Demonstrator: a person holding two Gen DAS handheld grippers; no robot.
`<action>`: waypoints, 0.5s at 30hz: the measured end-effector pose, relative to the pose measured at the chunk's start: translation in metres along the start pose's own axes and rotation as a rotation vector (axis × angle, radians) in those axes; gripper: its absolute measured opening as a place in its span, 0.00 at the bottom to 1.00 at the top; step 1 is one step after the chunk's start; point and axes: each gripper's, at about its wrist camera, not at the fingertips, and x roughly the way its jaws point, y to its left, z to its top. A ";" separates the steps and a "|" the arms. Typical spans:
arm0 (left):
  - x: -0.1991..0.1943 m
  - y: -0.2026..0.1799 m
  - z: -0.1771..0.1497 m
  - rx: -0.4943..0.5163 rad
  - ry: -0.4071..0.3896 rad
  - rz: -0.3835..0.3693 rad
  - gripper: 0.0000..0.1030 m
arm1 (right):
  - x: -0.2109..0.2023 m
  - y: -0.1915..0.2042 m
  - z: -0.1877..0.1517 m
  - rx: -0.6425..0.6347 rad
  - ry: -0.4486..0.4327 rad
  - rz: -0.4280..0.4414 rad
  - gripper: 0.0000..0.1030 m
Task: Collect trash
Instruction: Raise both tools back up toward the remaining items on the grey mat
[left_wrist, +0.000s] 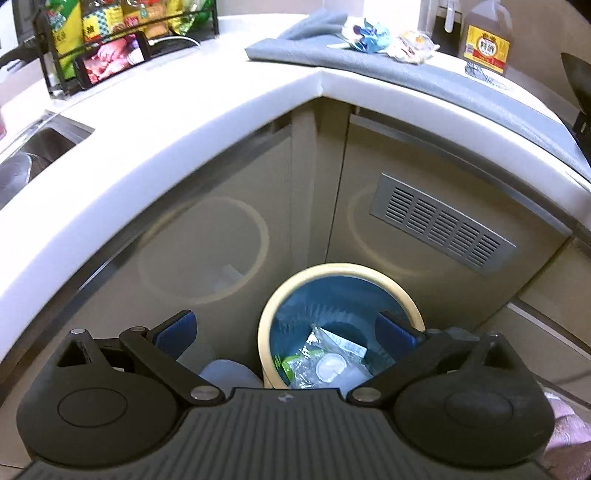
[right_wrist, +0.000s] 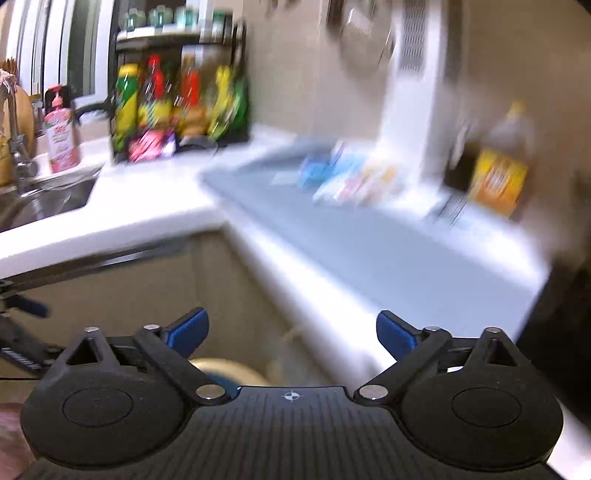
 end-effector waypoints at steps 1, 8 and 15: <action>0.000 0.000 0.001 -0.006 -0.002 0.000 1.00 | -0.006 -0.008 0.006 -0.029 -0.029 -0.022 0.97; -0.003 -0.002 0.007 -0.001 -0.015 -0.009 1.00 | -0.011 -0.029 0.006 -0.125 -0.138 -0.052 1.00; 0.000 -0.003 0.007 0.004 0.001 0.006 1.00 | 0.016 -0.003 -0.026 -0.038 -0.066 0.041 1.00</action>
